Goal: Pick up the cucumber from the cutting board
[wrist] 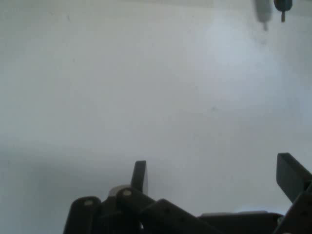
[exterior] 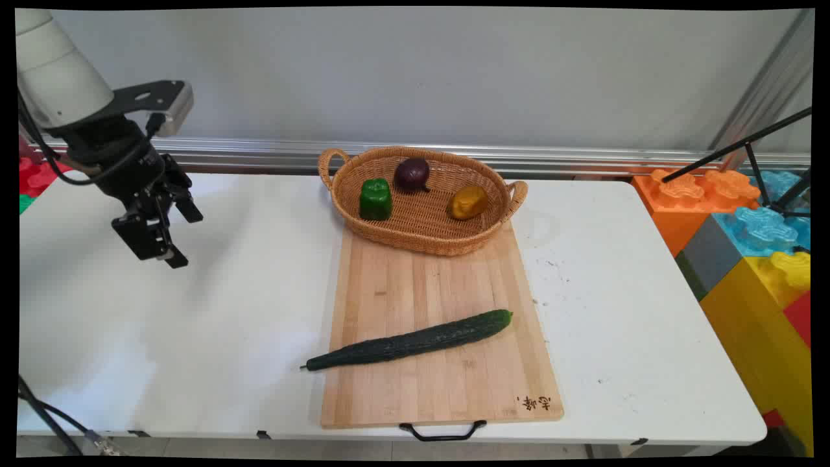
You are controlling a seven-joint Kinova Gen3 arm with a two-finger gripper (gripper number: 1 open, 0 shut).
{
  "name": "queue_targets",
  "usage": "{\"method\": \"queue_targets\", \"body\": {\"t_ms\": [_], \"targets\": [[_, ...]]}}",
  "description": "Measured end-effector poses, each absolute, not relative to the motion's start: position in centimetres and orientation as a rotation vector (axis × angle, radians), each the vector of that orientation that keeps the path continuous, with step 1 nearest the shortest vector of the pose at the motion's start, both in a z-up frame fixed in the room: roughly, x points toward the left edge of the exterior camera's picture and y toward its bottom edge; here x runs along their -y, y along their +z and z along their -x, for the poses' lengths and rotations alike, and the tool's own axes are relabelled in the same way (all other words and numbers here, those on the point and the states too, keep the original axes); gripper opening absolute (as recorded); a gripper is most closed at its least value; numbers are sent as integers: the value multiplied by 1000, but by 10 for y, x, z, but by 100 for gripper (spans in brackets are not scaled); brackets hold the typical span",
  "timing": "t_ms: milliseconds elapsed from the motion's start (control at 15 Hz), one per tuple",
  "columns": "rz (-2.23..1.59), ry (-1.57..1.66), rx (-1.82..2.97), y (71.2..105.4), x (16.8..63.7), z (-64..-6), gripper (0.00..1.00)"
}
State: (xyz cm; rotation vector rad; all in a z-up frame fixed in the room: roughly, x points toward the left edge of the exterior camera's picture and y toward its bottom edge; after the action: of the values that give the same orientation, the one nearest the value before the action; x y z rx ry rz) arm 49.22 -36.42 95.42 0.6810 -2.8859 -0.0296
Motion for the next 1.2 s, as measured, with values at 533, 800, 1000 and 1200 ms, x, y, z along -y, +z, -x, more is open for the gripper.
{"method": "queue_targets", "body": {"t_ms": [533,800,1000,1200], "targets": [[-655,-3,2793,917,367,-399,100],[-668,-8,2766,902,369,-321,100],[-683,3,2746,891,374,-277,100],[-706,33,2725,873,383,-241,100]]}}
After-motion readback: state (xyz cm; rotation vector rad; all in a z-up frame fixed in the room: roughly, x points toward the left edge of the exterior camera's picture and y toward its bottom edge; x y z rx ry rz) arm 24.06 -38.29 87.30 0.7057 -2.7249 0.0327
